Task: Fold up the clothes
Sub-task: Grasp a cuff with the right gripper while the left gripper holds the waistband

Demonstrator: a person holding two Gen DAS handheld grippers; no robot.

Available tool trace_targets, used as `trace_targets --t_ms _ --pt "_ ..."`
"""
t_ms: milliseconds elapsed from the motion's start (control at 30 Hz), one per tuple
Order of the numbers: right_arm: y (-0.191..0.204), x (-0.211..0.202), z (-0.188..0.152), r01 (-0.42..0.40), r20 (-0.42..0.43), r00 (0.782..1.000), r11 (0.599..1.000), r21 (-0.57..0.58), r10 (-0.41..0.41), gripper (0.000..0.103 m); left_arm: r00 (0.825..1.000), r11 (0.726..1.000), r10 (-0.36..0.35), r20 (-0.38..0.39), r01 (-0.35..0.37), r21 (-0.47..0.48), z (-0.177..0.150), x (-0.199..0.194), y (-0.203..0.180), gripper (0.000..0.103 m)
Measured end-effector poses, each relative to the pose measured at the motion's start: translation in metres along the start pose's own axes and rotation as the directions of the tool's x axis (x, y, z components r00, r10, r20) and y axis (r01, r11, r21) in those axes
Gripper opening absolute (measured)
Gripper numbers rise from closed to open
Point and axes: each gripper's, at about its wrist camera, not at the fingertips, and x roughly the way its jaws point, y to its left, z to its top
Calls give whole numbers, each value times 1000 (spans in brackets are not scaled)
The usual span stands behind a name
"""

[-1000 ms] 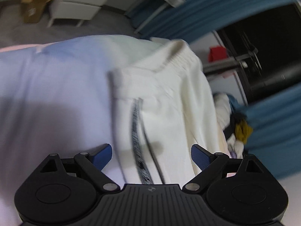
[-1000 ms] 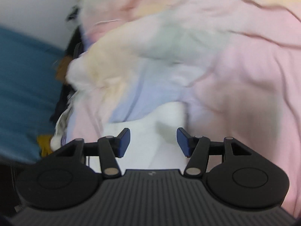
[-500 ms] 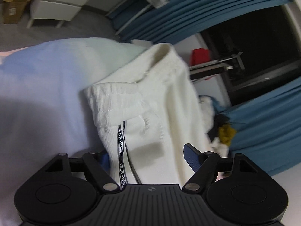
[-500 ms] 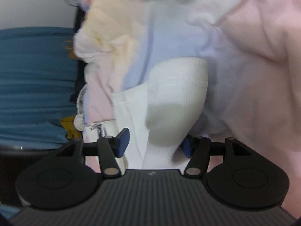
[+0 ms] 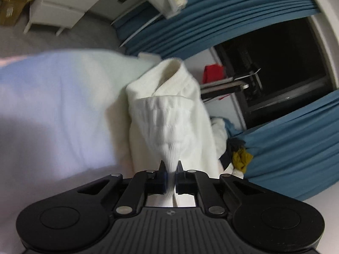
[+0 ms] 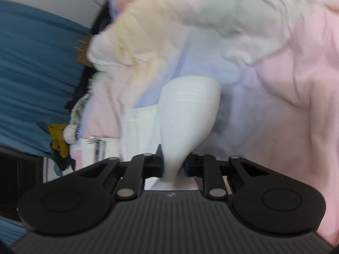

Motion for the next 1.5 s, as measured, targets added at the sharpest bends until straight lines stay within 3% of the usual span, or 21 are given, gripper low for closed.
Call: trace_targets --t_ms 233,333,433,567,733,833,933,1133,1233,1367,1500 --pt "31 -41 -3 -145 116 980 980 -139 162 17 992 987 -83 96 95 -128 11 -73 6 6" --pt "40 -60 -1 -187 148 964 961 -205 220 16 986 985 -120 117 133 -112 22 -111 1 6" --pt "50 -74 -4 -221 169 947 934 -282 275 16 986 989 -118 119 128 -78 31 -137 -10 6" --pt "55 -69 -8 -220 164 947 928 -302 278 16 990 993 -92 104 98 -61 37 -145 -26 6" --pt "62 -62 -6 -224 155 946 920 -321 284 16 992 998 -54 116 57 -24 45 -127 -50 6" --pt "85 -49 -4 -240 135 944 908 -343 301 16 990 1000 -8 144 6 19 57 -100 -82 6" --pt "127 -18 -6 -244 121 944 895 -374 308 16 986 998 35 164 -43 48 70 -48 -111 6" --pt "211 89 -20 -175 92 965 861 -478 247 16 980 984 133 147 -148 97 104 81 -152 6" --pt "233 157 -29 -118 58 984 863 -491 167 16 973 970 194 123 -209 127 117 156 -156 7" --pt "244 230 -45 -57 14 997 840 -539 77 17 946 931 315 79 -324 168 128 254 -145 8" --pt "242 259 -49 -91 -51 996 814 -574 75 25 933 915 357 39 -358 189 130 294 -125 11"
